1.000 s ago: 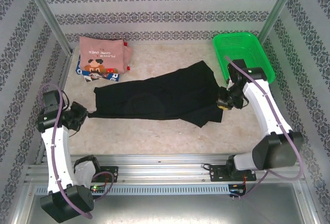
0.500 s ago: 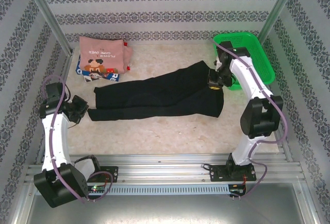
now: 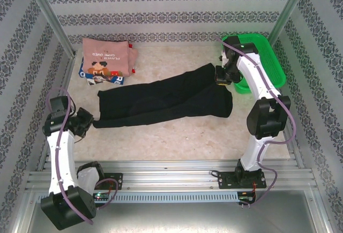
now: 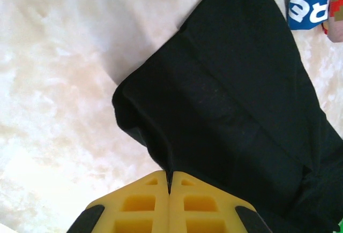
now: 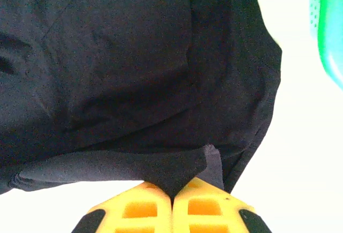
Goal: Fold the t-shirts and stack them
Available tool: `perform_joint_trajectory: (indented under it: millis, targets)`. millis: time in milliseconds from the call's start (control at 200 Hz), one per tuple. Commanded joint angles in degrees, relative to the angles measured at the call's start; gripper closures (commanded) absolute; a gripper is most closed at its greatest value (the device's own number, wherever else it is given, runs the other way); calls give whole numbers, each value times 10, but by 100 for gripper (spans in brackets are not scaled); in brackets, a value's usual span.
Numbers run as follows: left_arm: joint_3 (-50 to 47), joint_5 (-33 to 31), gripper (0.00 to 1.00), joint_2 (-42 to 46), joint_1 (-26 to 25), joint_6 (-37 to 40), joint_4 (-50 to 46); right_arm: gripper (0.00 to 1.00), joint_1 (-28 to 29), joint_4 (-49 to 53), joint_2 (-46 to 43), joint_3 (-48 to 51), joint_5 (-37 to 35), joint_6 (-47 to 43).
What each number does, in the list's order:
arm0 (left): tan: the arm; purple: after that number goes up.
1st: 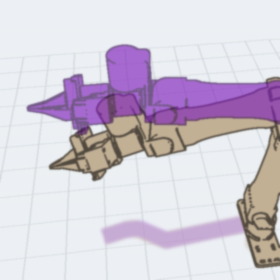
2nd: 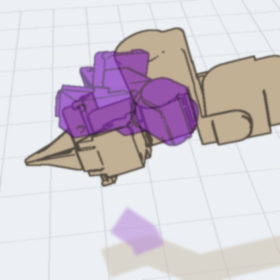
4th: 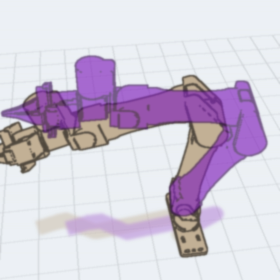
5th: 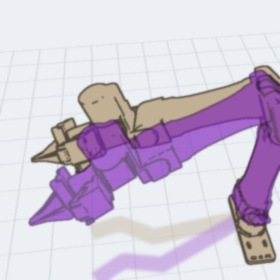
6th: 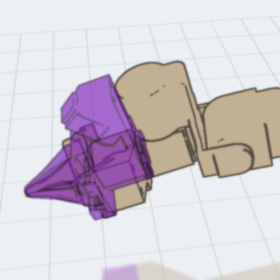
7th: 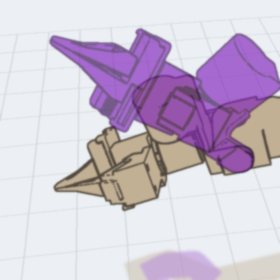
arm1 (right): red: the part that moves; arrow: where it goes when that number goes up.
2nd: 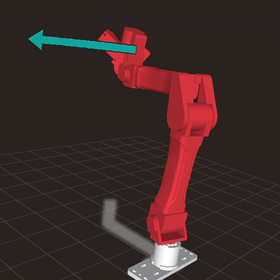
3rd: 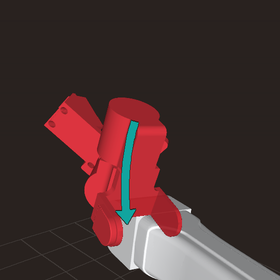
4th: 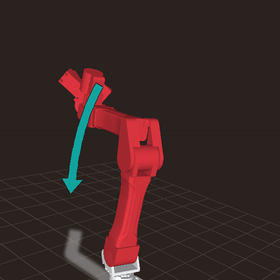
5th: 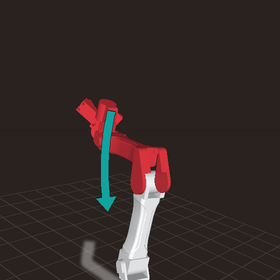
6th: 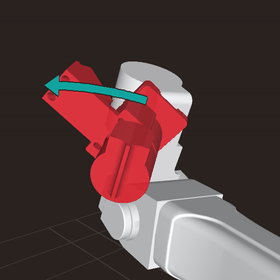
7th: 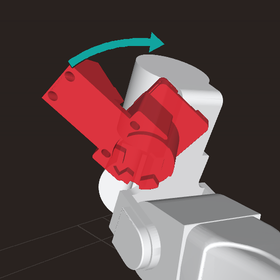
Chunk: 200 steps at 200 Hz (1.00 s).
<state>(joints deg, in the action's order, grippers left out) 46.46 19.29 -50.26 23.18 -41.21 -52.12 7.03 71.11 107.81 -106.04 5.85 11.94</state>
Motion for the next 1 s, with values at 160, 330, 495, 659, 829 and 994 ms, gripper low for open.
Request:
perform_joint_trajectory:
  millis: [160, 330, 495, 659, 829, 994]
  targets:
    - [-13, -43, 100, -5, -6, 9, -23, 100, 11, 22, 47, -76, -2, -45]
    - [-18, -51, 100, -29, -6, 13, 1, 100, 17, 29, 85, -125, 0, -59]
    - [-22, -50, 100, -59, -6, 18, 33, 100, 25, 35, 116, -163, -6, -64]
    - [-24, -49, 100, -101, -7, 35, 70, 100, 31, 36, 140, -188, -17, -64]
    - [-23, -50, 100, -144, -6, 44, 106, 100, 36, 32, 161, -208, -27, -61]
    - [-13, -43, 100, -191, -7, 53, 134, 100, 39, 33, 176, -219, -43, -62]
